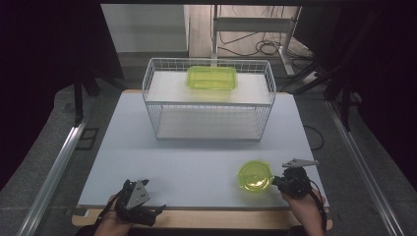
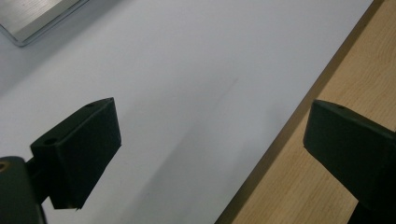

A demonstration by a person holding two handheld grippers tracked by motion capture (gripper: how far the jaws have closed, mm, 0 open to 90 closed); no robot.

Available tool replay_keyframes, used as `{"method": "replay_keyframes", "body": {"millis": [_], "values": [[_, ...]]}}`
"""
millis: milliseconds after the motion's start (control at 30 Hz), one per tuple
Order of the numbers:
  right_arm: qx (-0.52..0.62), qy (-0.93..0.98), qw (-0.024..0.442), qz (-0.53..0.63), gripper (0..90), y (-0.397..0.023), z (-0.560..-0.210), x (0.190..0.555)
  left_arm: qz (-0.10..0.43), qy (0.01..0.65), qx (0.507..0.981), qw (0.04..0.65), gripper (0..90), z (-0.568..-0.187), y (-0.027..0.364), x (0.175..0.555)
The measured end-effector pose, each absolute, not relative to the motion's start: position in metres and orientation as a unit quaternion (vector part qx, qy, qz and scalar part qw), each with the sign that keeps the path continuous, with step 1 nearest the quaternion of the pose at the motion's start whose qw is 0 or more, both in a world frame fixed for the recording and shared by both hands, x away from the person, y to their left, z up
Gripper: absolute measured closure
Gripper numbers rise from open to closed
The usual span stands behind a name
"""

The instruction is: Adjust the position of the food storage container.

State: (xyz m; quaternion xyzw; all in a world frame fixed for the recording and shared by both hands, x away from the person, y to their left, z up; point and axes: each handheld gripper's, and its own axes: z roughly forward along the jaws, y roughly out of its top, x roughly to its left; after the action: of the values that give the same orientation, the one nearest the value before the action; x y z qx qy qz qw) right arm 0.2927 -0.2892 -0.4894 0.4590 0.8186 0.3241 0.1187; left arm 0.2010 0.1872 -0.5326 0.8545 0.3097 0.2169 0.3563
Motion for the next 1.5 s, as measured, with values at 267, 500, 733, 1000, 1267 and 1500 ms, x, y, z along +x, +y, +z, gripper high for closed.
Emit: {"method": "replay_keyframes", "body": {"millis": [267,500,733,1000,1267,1500], "values": [[0.469,0.814,0.100,0.328,89.1,-0.297,-0.494,0.291,0.216,0.311,0.855,0.355,4.0,-0.533,0.187,0.202],[0.464,0.816,0.084,0.334,89.1,-0.296,-0.498,0.288,0.218,0.309,0.856,0.352,4.0,-0.534,0.185,0.202],[0.446,0.823,0.063,0.347,88.4,-0.281,-0.499,0.294,0.219,0.309,0.857,0.351,4.0,-0.534,0.186,0.202],[0.420,0.834,0.029,0.356,88.1,-0.252,-0.503,0.302,0.219,0.308,0.858,0.349,4.0,-0.534,0.185,0.202],[0.399,0.841,-0.004,0.364,87.7,-0.226,-0.508,0.309,0.219,0.306,0.860,0.345,4.0,-0.534,0.186,0.202],[0.384,0.846,-0.021,0.369,87.5,-0.205,-0.510,0.317,0.219,0.306,0.860,0.345,4.1,-0.534,0.186,0.202]]}}
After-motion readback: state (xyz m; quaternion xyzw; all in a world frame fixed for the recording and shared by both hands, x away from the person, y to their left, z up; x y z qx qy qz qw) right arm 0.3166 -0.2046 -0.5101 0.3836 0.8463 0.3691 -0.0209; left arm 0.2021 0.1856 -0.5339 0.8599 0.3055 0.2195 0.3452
